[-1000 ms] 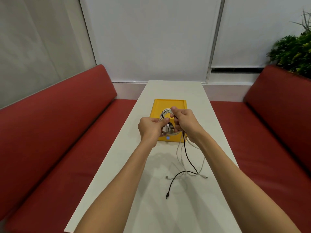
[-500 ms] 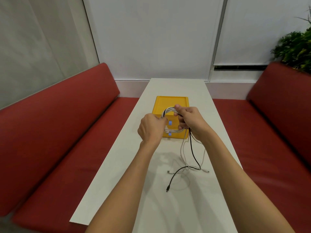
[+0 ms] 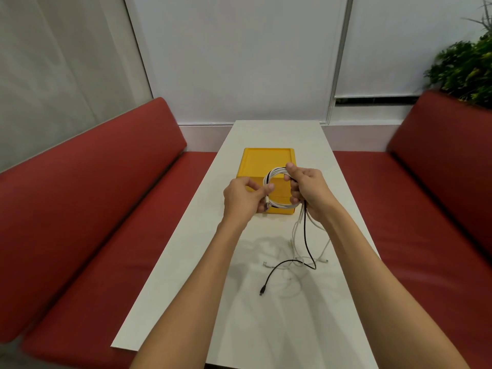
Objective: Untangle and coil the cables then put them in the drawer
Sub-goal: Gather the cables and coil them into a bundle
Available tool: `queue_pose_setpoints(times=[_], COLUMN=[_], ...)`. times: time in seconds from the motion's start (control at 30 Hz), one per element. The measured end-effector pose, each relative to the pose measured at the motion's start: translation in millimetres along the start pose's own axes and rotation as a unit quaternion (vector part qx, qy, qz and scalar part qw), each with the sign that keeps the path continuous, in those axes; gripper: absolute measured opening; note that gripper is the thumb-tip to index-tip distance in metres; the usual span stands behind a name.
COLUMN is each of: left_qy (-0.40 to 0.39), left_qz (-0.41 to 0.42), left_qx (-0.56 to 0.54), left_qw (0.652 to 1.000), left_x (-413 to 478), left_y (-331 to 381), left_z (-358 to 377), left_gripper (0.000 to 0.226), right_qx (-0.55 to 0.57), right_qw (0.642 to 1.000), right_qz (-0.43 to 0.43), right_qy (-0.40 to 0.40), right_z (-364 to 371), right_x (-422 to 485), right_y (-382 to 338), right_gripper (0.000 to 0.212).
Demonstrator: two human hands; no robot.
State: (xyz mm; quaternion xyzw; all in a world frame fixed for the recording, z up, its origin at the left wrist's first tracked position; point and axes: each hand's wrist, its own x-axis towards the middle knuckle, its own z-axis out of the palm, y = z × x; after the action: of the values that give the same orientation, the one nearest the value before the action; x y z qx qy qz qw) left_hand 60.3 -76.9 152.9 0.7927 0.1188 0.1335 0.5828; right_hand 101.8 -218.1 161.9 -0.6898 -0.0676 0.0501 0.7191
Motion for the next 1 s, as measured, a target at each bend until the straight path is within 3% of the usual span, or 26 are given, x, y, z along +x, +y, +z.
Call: queue_pose_setpoints(times=[0.13, 0.27, 0.53, 0.67, 0.83, 1.0], left_qy=[-0.080, -0.079, 0.018, 0.069, 0.101, 0.091], left_qz=[-0.072, -0.099, -0.014, 0.012, 0.031, 0.026], left_qx=[-0.151, -0.185, 0.009, 0.126, 0.226, 0.285], left_qw=[0.983, 0.975, 1.000, 0.990, 0.968, 0.954], left_x=[-7.9, -9.5, -7.1, -4.4, -5.0, -1.1], left_y=[9.9, 7.3, -10.1, -15.2, -6.7, -2.3], left_z=[-2.0, -1.5, 8.1, 12.8, 13.9, 10.9], left_gripper=[0.025, 0.030, 0.028, 0.034, 0.024, 0.026], right_qx=[0.040, 0.067, 0.055, 0.046, 0.043, 0.029], right_qw=[0.999, 0.997, 0.997, 0.997, 0.997, 0.997], right_qz=[0.004, 0.018, 0.041, 0.047, 0.044, 0.029], right_qy=[0.000, -0.022, -0.041, -0.046, -0.053, -0.063], right_z=[-0.3, -2.0, -0.7, 0.8, 3.8, 4.5], right_x=[-1.9, -2.9, -3.0, -4.0, -4.7, -3.8], right_y=[1.7, 4.6, 11.4, 11.5, 7.3, 2.2], right_gripper=[0.034, 0.034, 0.035, 0.035, 0.035, 0.036])
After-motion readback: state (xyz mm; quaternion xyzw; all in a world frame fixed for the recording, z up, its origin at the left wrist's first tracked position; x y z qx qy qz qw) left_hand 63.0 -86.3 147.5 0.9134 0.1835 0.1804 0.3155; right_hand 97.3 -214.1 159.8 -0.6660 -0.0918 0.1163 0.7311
